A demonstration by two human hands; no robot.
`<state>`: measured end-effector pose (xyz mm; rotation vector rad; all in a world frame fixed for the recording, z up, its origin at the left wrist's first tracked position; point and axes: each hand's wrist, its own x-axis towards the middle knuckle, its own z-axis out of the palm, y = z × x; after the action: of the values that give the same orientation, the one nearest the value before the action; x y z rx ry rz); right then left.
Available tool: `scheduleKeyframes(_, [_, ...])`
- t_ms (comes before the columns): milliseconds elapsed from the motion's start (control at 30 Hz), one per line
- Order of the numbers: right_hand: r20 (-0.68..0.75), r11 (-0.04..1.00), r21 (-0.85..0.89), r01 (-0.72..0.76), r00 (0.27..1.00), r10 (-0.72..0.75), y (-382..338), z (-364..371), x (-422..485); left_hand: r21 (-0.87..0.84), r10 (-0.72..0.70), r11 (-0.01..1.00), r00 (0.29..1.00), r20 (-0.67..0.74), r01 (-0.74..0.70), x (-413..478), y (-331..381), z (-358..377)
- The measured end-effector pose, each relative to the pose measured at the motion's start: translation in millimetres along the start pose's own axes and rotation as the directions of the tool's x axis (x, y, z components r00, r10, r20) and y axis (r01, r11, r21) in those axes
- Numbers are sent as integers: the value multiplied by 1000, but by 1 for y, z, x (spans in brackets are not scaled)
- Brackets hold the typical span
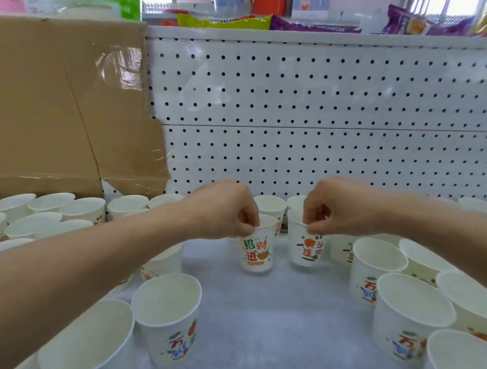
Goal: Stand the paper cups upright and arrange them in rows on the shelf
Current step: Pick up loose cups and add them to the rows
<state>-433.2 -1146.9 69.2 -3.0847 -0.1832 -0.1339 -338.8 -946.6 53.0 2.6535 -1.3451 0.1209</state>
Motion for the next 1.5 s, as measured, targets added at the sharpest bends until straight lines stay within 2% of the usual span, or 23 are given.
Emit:
scheduleKeyframes(567, [45,993,-116,-25,999,30,6,14,0,115,40,993,999,-7,-39,15,20,13])
scheduleKeyframes(800, [13,991,-133,-31,999,33,9,13,-2,136,35,990,999,0,-35,10,23,4])
scheduleKeyframes(900, [-50,991,-131,32,998,-39,-1,8,-5,7,1,1000,999,-35,0,-14,12,-22])
scheduleKeyframes(1000, [-60,989,-34,146,987,-148,-26,5,-6,-84,-57,995,996,-64,51,-54,-7,-45])
scheduleKeyframes(1133, [-32,928,142,344,939,-343,-74,7,-2,-66,-161,985,987,-1,161,-98,-34,-49])
scheduleKeyframes(1233, [49,858,233,459,875,-482,-110,8,-5,-47,-225,972,971,77,229,-113,-45,-39])
scheduleKeyframes(1300, [91,829,217,516,834,-544,-127,15,-6,-16,-236,971,968,90,238,-116,-49,-30])
scheduleKeyframes(1367, [73,811,132,570,810,-581,-136,24,-5,28,-239,971,968,72,238,-115,-51,-24])
scheduleKeyframes(1500, [63,830,-2,558,829,-556,-128,24,-10,80,-203,976,979,14,201,-105,-52,-16])
